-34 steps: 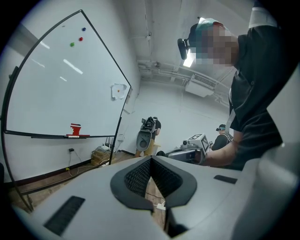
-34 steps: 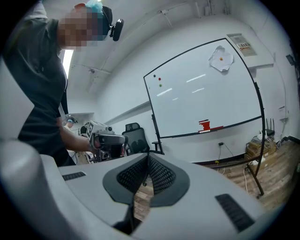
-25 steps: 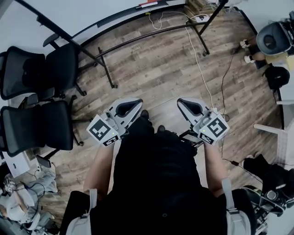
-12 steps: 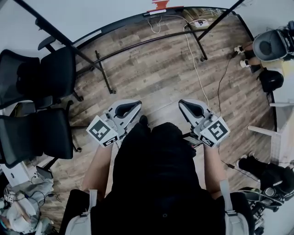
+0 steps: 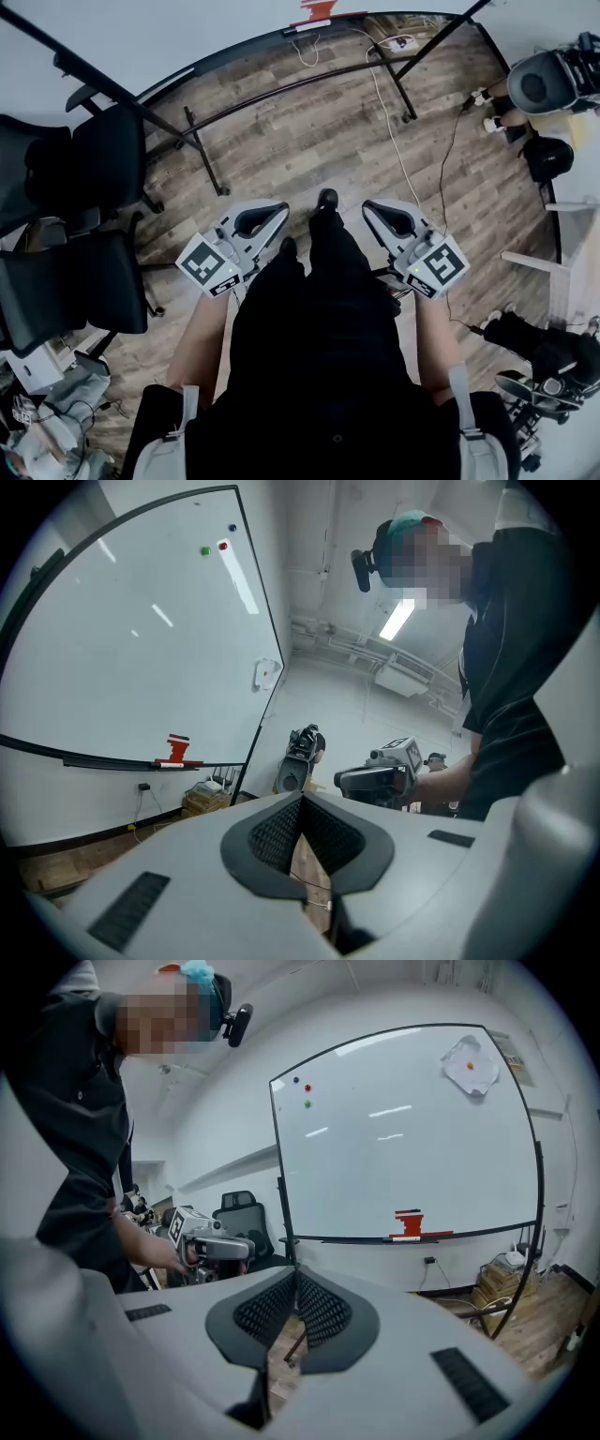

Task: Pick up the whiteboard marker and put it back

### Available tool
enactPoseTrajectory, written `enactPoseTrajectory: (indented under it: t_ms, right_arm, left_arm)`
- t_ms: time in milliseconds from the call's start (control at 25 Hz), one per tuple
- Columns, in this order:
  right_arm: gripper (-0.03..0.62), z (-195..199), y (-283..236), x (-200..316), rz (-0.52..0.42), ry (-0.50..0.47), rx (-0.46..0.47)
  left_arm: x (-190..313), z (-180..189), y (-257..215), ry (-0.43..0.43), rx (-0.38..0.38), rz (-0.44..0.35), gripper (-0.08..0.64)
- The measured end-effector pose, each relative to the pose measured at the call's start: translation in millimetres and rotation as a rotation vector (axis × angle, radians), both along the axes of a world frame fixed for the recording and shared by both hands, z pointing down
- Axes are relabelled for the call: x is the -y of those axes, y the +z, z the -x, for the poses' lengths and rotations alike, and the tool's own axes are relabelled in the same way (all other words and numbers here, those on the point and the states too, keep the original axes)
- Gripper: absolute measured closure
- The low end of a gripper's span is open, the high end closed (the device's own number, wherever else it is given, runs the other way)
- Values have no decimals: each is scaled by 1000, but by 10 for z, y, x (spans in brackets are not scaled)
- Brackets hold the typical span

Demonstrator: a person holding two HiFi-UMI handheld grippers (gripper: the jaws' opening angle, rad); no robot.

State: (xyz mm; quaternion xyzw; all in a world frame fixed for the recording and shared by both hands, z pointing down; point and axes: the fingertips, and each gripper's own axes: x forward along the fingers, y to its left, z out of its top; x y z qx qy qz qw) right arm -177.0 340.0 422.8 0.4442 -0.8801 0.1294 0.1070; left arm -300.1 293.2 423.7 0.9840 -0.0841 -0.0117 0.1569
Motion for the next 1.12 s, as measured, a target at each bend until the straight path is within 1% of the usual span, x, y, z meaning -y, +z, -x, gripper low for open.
enactPoseTrajectory:
  t_ms: [320,600,760,960,1120]
  right_arm:
    - [572,-400,48,380,-5,-19,24]
    - [572,-914,74,905,-20,-45,17]
    - [572,-1251,20,1179,-37,-53,27]
    - [572,-1620,-63,1524,-60,-93,56]
    - [572,-1873,-87,1736,-75,-134,73]
  left_arm:
    - [327,-378,43,-20,25,6,549]
    - [771,-912,71,-23,89,-2,549]
    - [979,-1235,-27,-34,114,-8,549]
    - [1287,-1595,-172,-79,133,-10,549]
    - [1498,-1830,-247,-127,148,-29,549]
